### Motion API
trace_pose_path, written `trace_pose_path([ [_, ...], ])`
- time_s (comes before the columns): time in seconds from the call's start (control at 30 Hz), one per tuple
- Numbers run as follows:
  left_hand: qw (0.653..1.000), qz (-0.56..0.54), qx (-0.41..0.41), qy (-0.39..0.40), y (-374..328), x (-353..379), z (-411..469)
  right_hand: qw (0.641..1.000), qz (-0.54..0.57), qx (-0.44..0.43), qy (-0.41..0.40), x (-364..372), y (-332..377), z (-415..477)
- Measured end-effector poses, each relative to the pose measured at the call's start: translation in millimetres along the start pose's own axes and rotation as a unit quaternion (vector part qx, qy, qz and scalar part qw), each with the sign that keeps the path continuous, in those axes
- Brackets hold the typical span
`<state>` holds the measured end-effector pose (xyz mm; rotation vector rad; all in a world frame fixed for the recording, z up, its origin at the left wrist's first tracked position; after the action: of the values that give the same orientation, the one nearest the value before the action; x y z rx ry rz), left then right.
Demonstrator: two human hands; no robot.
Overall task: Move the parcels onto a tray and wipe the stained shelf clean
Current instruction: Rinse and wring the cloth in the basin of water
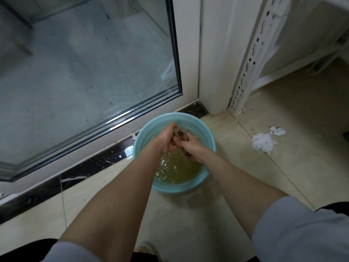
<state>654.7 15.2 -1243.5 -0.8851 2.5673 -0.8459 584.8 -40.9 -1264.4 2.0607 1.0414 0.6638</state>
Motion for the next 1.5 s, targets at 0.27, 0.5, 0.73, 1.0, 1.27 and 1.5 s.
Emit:
trace_pose_path([
  [0.27, 0.987, 0.102, 0.114, -0.041, 5.3, -19.8, 6.8, 0.987, 0.084, 0.133, -0.008, -10.4, -13.9, 7.4],
  [0.5, 0.924, 0.273, 0.256, -0.076, -9.8, -3.5, 5.7, 0.971, 0.143, 0.189, 0.017, -3.8, -7.5, -4.1],
  [0.73, 0.870, 0.362, 0.268, -0.201, -22.8, -9.3, 1.9, 0.991, -0.073, 0.076, -0.077, -1.1, 11.9, 8.3],
  [1.0, 0.923, 0.301, 0.192, -0.142, -13.2, -3.3, 12.3, 0.963, -0.208, -0.038, -0.168, -15.4, 18.8, 8.2],
  [1.27, 0.958, 0.228, 0.114, -0.130, 3.2, -12.0, 17.4, 0.937, -0.299, -0.064, -0.167, -5.1, 17.8, 8.4],
  [1.5, 0.890, 0.331, 0.155, -0.273, -14.5, -22.8, 10.0, 0.987, 0.096, 0.123, -0.028, 11.1, 2.8, 0.7],
])
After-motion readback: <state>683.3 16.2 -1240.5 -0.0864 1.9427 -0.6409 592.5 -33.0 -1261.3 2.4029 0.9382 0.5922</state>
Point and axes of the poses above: each hand's wrist, its own z-axis towards the middle knuckle, its own x-axis out of the palm, y = z × x, the point moved 7 cm from there along z, towards the middle knuckle, and after that the axes turned 10 degrees about z, right-handed, at the moved point
